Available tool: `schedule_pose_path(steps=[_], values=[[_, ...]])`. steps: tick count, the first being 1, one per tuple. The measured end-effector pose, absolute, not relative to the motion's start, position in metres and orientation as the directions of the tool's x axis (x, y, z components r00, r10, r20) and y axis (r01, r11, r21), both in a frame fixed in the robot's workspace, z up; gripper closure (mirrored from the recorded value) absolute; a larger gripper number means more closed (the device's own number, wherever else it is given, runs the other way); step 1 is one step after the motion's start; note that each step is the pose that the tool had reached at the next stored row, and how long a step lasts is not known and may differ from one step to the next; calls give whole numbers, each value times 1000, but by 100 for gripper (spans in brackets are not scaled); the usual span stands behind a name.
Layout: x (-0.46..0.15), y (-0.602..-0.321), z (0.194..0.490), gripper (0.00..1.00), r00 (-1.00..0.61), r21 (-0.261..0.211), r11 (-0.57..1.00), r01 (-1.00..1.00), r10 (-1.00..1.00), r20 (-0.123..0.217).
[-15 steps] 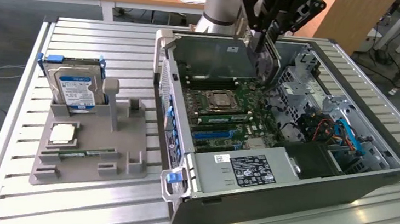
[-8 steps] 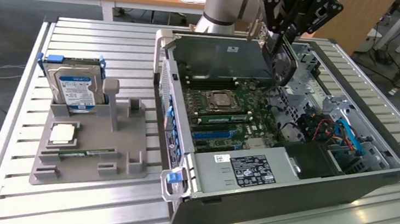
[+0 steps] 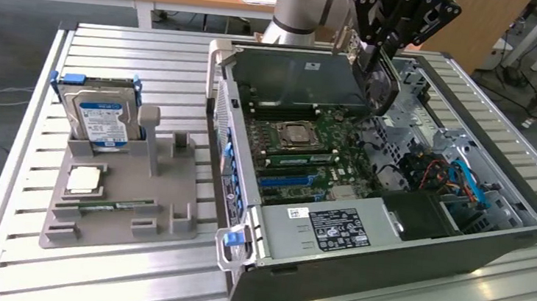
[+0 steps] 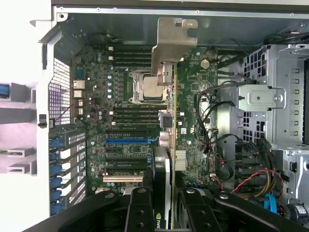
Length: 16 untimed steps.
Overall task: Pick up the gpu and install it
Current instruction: 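Insert the gpu into the slot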
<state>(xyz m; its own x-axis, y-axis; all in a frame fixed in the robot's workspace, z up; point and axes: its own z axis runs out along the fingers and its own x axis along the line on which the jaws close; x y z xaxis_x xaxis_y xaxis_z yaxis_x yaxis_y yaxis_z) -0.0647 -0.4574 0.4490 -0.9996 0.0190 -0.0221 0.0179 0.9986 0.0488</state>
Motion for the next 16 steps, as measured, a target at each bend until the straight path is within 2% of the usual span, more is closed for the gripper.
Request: schedule_pose_path(steps=[16], values=[[-65,-457,449,73,-999,49,998,-26,-25,-22]])
